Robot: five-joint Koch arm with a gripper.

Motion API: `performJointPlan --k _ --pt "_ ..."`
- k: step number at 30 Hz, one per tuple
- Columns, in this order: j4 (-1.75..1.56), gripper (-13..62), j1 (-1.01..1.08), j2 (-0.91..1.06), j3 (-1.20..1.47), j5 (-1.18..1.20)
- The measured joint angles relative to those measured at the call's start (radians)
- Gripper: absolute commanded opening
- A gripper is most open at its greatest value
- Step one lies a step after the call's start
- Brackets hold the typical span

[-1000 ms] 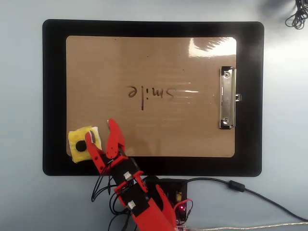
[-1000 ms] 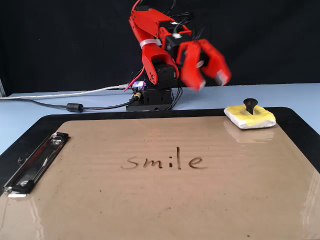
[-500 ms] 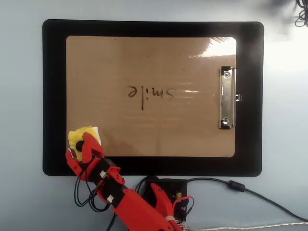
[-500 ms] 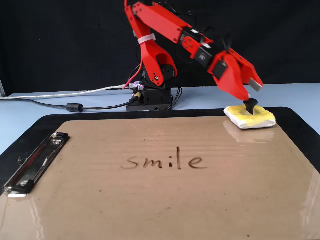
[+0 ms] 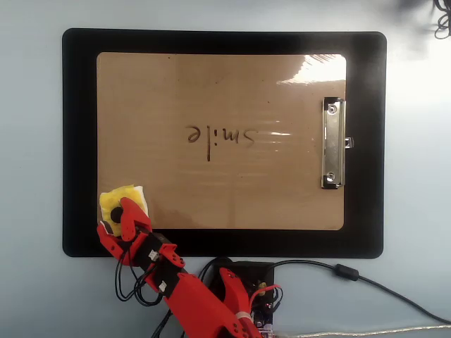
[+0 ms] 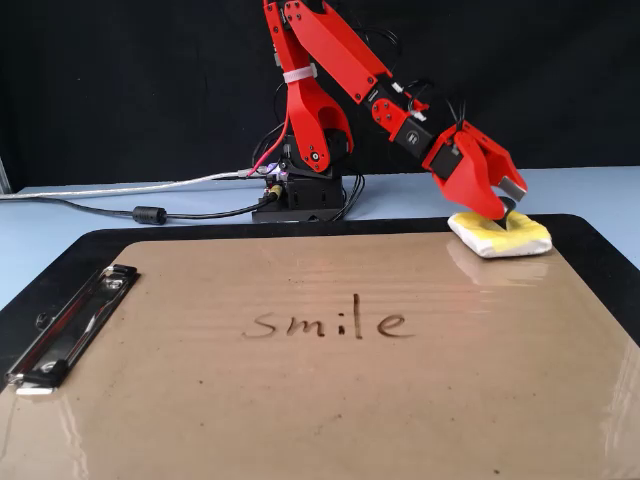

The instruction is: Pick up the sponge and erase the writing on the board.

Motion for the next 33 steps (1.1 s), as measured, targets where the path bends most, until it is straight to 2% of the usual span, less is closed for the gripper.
performJointPlan --k 13,17,19,24,33 --pt "-0.029 30.0 0.034 -0.103 -0.002 0.025" --pt "-0.031 16.8 0.054 -0.103 -0.002 0.038" --pt "-0.032 12.7 0.080 -0.103 0.002 0.043" --pt "-0.035 -6.6 0.097 -0.103 0.005 0.086" --pt "-0.037 -7.8 0.215 -0.100 0.005 0.104"
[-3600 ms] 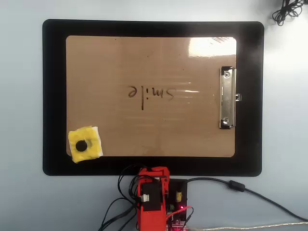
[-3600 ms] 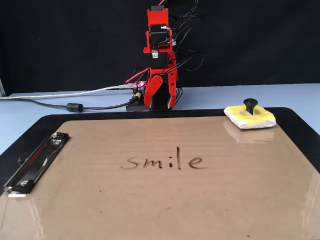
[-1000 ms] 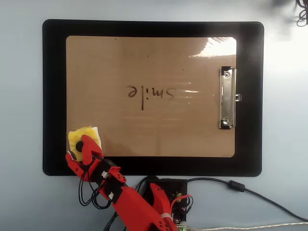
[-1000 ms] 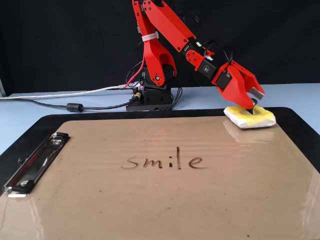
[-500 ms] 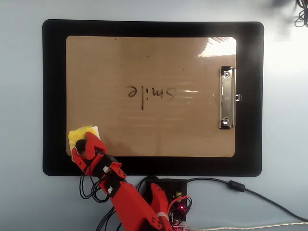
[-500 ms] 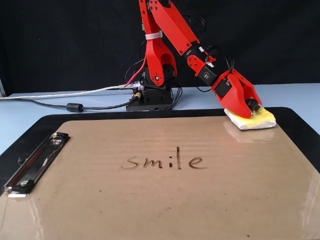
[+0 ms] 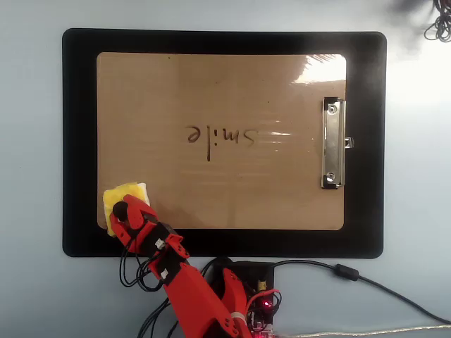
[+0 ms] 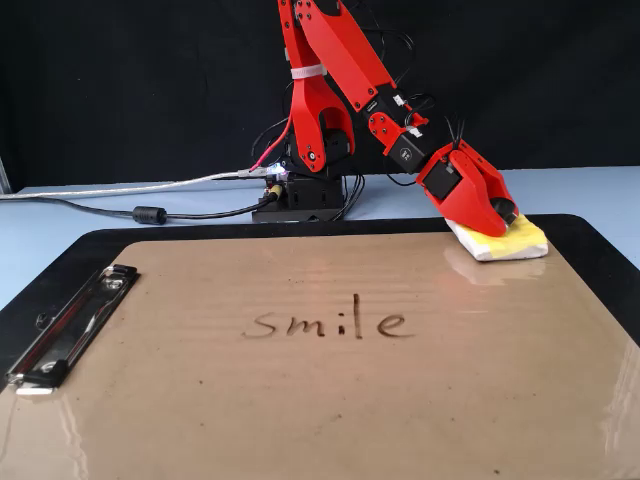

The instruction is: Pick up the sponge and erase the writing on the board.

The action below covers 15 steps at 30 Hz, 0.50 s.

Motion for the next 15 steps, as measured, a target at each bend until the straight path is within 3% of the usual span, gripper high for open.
performJointPlan --k 8,15 --pt "0.005 -7.8 0.256 0.000 -0.072 0.051" --pt "0.006 -7.9 0.693 -0.002 -0.114 0.318"
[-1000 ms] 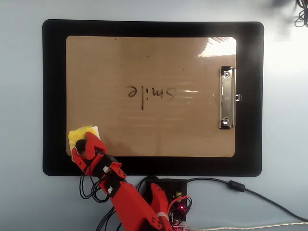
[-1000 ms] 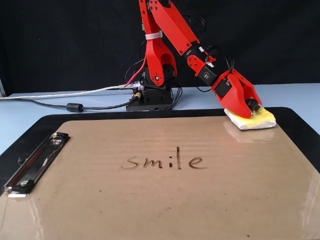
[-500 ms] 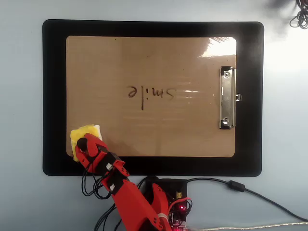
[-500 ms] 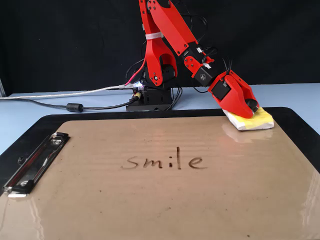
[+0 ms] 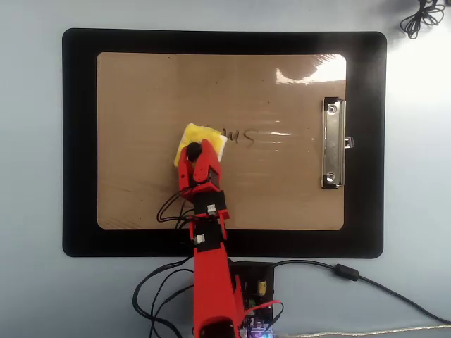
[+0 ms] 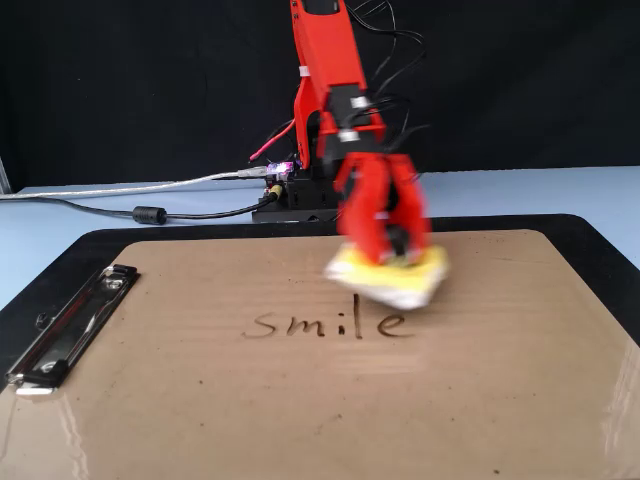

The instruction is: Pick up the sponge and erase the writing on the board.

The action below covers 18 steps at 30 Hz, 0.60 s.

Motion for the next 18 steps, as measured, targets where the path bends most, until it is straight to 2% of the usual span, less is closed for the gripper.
performJointPlan --k 5,11,14,18 --pt "0.032 -7.8 0.249 0.094 0.038 0.163" --pt "0.172 -7.9 0.321 0.175 0.115 0.127" --pt "0.167 -7.9 0.322 0.110 0.109 0.018" --pt "0.115 -7.9 0.325 -0.152 -0.104 -0.032"
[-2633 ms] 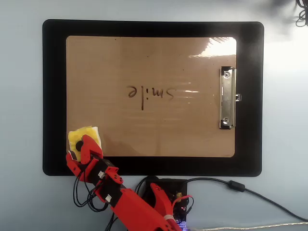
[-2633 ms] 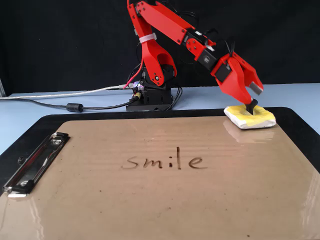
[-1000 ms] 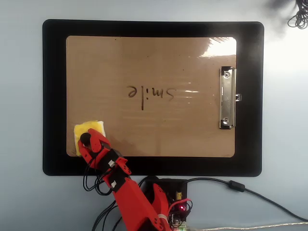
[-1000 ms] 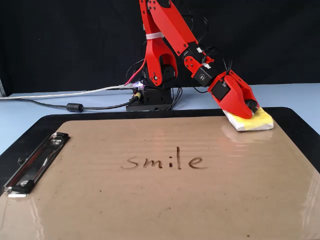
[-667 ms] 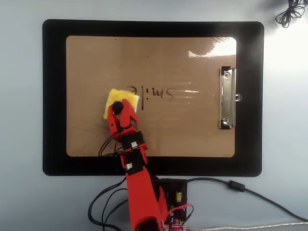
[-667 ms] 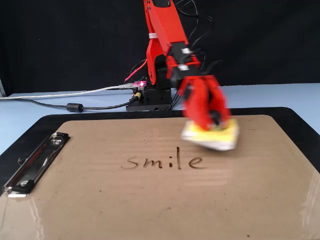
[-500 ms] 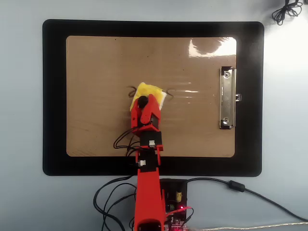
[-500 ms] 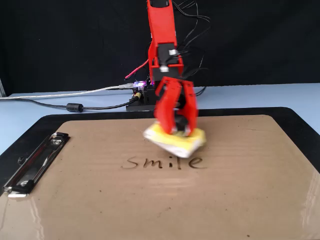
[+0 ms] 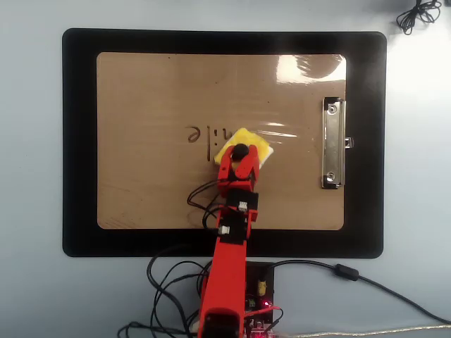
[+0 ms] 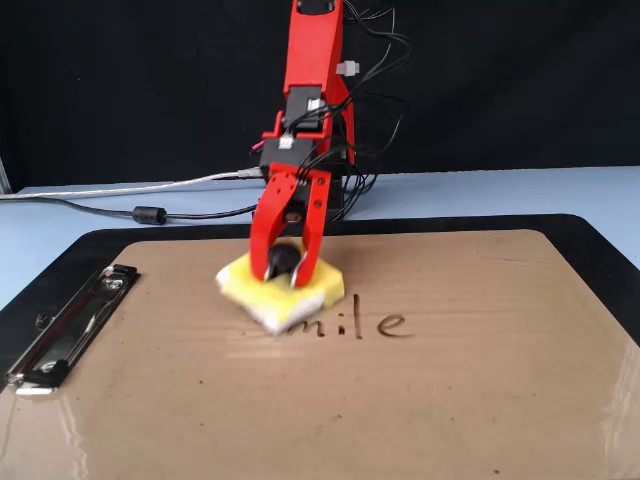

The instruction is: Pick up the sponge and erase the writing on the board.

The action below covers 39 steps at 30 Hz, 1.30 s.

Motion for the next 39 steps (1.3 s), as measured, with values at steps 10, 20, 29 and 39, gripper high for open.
performJointPlan --k 10,20,29,39 --pt "-0.163 -7.9 0.002 0.199 0.327 -0.043" --pt "-0.242 -7.9 0.037 -0.316 -0.259 -0.066" --pt "-0.256 -7.9 0.104 -0.035 0.120 -0.086" --pt "-0.321 -7.9 0.112 -0.114 0.089 -0.107"
